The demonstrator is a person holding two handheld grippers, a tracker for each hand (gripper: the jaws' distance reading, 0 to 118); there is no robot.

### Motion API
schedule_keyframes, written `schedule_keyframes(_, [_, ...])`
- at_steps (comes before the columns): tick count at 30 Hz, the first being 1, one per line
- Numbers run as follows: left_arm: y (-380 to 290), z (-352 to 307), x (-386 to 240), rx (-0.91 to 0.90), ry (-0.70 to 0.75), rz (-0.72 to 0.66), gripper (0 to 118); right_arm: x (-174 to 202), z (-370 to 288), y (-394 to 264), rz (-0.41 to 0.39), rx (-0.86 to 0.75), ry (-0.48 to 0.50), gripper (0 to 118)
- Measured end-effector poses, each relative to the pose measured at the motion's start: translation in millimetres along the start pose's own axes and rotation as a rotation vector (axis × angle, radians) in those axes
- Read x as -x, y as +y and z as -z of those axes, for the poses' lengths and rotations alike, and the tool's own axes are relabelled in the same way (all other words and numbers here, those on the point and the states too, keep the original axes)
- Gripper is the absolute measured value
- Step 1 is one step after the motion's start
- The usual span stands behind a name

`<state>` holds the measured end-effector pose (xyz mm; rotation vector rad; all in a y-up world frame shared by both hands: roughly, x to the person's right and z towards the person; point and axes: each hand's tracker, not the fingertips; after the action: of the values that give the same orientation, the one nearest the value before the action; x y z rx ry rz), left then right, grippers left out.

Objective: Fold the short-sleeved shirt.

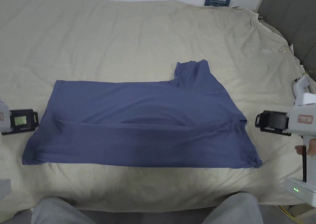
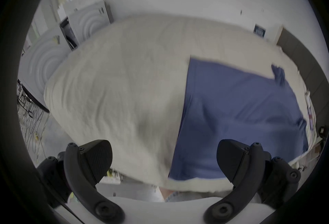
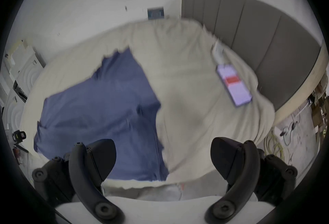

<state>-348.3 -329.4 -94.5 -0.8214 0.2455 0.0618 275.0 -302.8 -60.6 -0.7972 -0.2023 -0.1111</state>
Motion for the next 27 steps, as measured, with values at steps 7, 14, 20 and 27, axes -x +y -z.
schedule_keyframes(7, [22, -55, -52, -0.454, -0.066, -0.032, 118, 41, -48, 14, 0.007, -0.412, 0.025, 108])
schedule_keyframes(14, [-1, -70, -100, -0.611, -0.127, 0.073, 66, 83, -59, -7, -0.080, -0.583, 0.083, 79])
schedule_keyframes(20, [-13, -67, -106, -0.598, -0.196, 0.023, 0, 102, -58, -14, -0.091, -0.582, 0.104, 1])
schedule_keyframes(27, [-8, -62, -110, -0.592, -0.214, 0.033, 0, 109, -45, -6, -0.083, -0.549, 0.142, 0])
